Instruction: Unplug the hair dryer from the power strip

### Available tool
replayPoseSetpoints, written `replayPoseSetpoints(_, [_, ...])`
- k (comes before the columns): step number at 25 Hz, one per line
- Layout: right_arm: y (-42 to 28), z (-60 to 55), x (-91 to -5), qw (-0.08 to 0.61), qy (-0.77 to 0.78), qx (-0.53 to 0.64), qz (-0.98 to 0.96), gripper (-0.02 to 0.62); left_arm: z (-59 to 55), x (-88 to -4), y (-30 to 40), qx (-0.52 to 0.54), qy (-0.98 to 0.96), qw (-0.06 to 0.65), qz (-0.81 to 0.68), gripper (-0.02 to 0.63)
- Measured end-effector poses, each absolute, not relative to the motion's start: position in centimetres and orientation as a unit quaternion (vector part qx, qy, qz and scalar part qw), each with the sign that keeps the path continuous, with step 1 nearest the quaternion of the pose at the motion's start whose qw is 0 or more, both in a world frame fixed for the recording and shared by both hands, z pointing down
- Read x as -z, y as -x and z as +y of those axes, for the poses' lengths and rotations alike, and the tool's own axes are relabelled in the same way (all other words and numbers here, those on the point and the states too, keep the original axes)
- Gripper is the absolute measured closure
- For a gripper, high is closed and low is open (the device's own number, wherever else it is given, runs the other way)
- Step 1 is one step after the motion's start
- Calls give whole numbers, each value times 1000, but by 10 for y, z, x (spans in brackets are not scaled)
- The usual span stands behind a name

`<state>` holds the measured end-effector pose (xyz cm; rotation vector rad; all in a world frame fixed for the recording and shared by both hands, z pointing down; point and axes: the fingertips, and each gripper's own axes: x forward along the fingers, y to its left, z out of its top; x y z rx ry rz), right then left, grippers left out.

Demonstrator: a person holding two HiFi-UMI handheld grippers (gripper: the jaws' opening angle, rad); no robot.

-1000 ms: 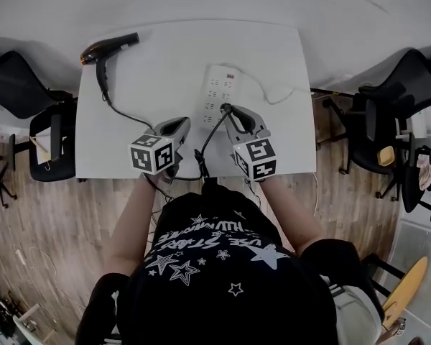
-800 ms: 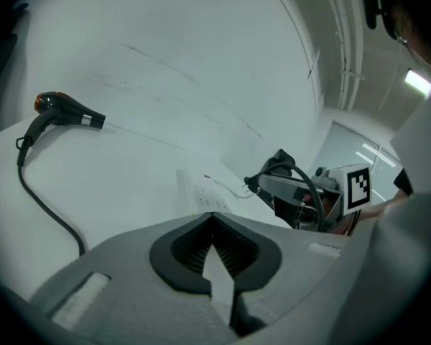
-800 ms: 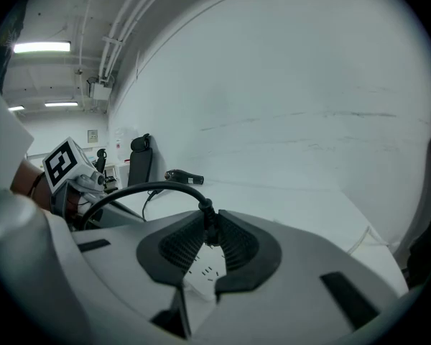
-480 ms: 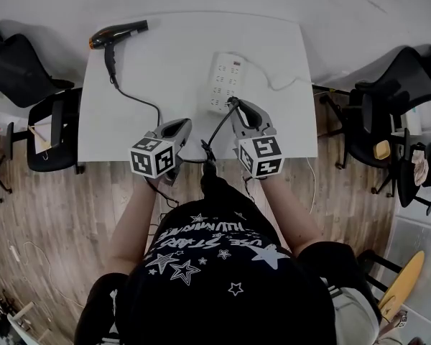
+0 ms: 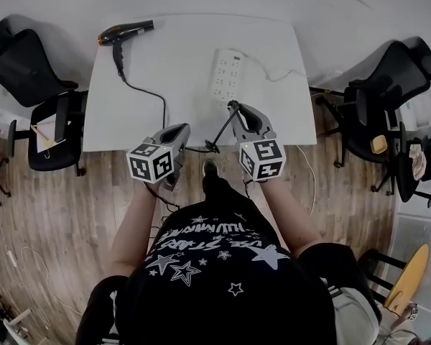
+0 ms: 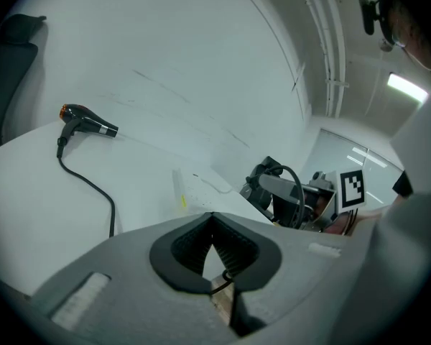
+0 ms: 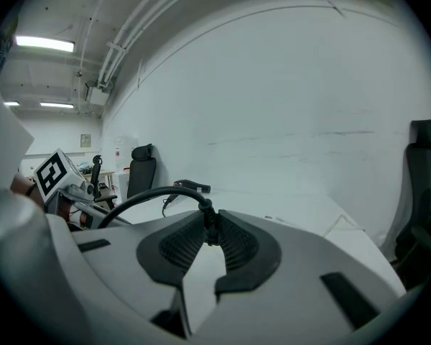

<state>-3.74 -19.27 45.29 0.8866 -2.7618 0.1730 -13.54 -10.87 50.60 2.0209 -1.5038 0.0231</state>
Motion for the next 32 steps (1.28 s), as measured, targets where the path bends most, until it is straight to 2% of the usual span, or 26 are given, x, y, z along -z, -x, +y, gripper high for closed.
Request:
replayPoseSetpoints(16, [-5, -75, -467, 141, -335, -62, -929, 529, 20, -512, 111, 15, -755, 317, -573, 598])
replayPoseSetpoints(32, [-40, -4, -475, 142, -366, -74, -917, 528, 86, -494, 108, 31, -753, 295, -587, 598])
